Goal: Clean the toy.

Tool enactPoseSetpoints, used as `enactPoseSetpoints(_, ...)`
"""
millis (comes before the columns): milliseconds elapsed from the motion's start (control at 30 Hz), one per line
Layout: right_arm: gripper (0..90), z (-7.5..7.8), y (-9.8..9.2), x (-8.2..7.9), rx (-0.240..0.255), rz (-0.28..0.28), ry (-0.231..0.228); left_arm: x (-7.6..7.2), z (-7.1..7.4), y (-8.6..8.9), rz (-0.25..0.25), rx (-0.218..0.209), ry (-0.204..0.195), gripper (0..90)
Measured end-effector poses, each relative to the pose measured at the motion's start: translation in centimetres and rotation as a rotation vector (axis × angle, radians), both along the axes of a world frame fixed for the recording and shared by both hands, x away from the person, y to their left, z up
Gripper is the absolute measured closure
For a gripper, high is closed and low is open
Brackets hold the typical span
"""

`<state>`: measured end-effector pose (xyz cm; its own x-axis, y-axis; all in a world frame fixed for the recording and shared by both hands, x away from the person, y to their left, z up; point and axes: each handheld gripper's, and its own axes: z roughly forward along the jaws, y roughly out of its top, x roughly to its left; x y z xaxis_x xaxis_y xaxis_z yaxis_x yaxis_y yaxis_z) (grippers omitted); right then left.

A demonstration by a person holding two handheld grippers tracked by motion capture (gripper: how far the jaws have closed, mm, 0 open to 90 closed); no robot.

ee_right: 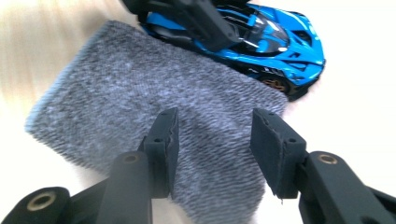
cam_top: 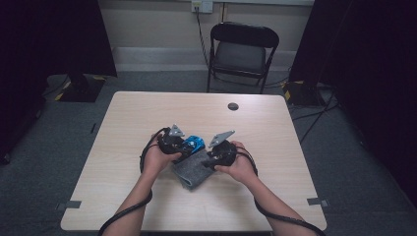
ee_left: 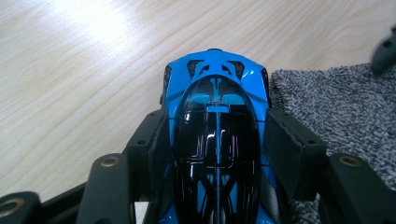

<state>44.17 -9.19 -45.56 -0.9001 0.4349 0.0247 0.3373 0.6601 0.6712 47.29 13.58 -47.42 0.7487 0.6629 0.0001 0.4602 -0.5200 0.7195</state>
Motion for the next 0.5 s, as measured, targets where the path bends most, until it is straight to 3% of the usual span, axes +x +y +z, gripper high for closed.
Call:
enactPoseSetpoints(133, 50.2, -0.4, 0.3, -0.5, 0.0, 0.009, 0.01, 0.0, 0.0, 0.0, 0.001, 0.003, -0.003, 42.0)
enactPoseSetpoints(233, 50.4, -1.8, 0.9, -0.4, -0.021, 0.012, 0.022, -0.1, 0.0, -0.1, 0.0, 0.006, -0.008, 42.1)
enactPoseSetpoints(500, 62.2, -2.4, 1.6, 0.6, -0.021, -0.015, 0.03, -0.2, 0.0, -0.1, 0.002, 0.01, -0.016, 42.5)
